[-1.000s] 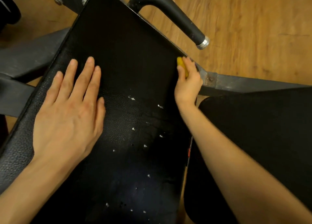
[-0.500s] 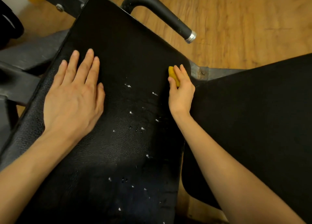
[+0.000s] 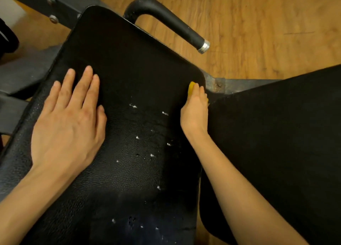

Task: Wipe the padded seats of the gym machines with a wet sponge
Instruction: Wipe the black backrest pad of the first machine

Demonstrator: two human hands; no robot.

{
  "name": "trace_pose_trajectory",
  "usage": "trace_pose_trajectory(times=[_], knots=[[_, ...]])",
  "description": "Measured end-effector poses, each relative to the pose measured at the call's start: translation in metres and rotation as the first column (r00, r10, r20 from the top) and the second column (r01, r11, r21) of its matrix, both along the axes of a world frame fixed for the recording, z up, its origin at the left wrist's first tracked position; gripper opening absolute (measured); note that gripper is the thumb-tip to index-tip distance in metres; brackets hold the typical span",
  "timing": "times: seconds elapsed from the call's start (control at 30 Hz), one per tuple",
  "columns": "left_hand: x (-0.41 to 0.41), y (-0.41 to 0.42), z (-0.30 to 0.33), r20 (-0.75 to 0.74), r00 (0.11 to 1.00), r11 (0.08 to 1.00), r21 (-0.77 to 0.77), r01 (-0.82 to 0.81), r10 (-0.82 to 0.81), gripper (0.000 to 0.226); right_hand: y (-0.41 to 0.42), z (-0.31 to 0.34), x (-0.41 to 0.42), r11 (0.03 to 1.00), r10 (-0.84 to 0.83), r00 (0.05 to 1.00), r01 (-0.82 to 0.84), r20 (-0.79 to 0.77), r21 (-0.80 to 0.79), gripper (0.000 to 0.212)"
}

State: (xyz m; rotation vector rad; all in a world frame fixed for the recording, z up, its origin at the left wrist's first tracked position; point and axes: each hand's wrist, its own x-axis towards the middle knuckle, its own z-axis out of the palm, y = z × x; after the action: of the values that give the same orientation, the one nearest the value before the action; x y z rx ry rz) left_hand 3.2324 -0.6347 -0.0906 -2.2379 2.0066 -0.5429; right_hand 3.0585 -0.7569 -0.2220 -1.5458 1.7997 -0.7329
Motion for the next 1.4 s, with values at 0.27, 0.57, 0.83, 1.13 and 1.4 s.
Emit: trace_pose_trajectory(times=[0.27,0.57,0.83,1.13,1.4], knots=[[0.002,-0.001,-0.002,-0.014,1.000,1.000,-0.005,0.003,-0.003,0.063,-0.027,0.004,0.000,0.998,-0.031,0.995,0.036,-0.100,0.047,0.055],[0.001,0.003,0.005,-0.023,1.000,0.999,0.035,0.016,-0.015,0.057,0.047,0.008,-0.006,0.993,0.115,0.985,-0.117,-0.125,-0.004,0.066],[0.032,0.031,0.034,-0.028,0.985,0.954,0.246,0.172,-0.171,0.067,0.113,0.019,-0.015,0.996,0.086,0.996,-0.087,0.033,0.026,0.079],[0.036,0.038,0.028,-0.025,0.983,0.956,0.231,0.181,-0.180,0.066,0.018,0.007,0.002,0.999,-0.034,0.994,0.030,0.100,0.036,0.066],[0.033,0.038,0.027,-0.015,0.984,0.964,0.197,0.177,-0.178,0.064,0.084,0.005,-0.004,0.986,0.109,0.970,-0.077,0.218,-0.148,0.044]])
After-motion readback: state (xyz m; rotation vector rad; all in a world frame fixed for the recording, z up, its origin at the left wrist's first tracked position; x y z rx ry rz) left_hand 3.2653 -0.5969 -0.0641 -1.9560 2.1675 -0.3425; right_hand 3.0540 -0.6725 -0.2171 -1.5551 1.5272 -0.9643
